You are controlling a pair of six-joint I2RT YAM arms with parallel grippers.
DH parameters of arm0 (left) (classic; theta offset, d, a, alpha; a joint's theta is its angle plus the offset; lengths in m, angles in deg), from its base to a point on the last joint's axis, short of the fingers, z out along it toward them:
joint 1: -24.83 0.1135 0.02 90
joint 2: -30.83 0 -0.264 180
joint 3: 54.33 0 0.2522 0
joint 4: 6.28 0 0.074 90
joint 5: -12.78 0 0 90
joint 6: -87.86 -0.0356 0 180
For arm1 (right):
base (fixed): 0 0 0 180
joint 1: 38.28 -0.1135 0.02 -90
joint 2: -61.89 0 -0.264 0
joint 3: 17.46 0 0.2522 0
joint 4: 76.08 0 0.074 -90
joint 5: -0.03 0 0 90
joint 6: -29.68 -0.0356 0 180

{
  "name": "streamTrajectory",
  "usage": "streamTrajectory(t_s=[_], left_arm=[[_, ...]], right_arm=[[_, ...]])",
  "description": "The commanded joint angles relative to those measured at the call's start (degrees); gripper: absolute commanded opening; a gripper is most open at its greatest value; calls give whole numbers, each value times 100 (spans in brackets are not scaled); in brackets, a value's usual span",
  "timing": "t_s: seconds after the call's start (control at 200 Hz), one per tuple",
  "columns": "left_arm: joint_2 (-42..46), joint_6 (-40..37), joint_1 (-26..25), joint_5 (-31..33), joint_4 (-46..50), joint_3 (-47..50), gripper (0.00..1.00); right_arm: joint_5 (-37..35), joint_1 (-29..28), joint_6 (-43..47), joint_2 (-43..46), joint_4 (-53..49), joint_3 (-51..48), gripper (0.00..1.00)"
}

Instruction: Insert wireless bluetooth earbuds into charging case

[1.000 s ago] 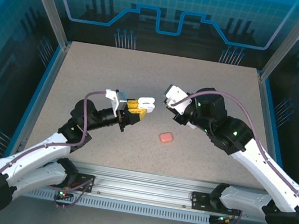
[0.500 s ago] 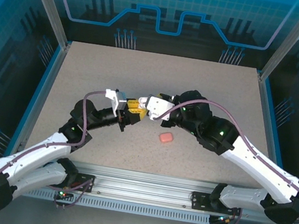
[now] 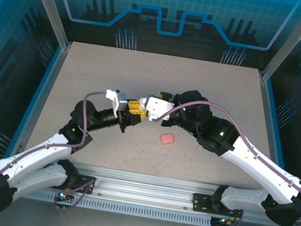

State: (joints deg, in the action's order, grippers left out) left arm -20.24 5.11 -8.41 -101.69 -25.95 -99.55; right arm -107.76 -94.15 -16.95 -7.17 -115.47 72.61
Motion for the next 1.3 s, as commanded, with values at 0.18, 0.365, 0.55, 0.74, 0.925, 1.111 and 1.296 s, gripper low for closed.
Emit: streamTrajectory(t_s=[0.18, 0.365, 0.55, 0.74, 0.925, 1.111, 1.296], left_arm=[[44, 32, -45, -126, -284, -167, 0], [61, 33, -54, -128, -278, -162, 0], [61, 31, -54, -124, -278, -152, 0], [88, 49, -44, -128, -309, -146, 0], [122, 57, -47, -109, -313, -141, 0], [151, 61, -50, -74, -321, -124, 0], [176, 46, -55, -44, -335, -97, 0]], right_arm=[[114, -99, 71, 60, 158, 252, 23], [242, -116, 6, -5, 198, 261, 23], [293, -125, -57, -63, 233, 244, 22], [250, -125, -55, -154, 251, 235, 22], [255, -134, -114, -201, 247, 198, 22], [369, -130, -303, -180, 31, 204, 22], [494, -134, -457, -161, -241, 212, 23]])
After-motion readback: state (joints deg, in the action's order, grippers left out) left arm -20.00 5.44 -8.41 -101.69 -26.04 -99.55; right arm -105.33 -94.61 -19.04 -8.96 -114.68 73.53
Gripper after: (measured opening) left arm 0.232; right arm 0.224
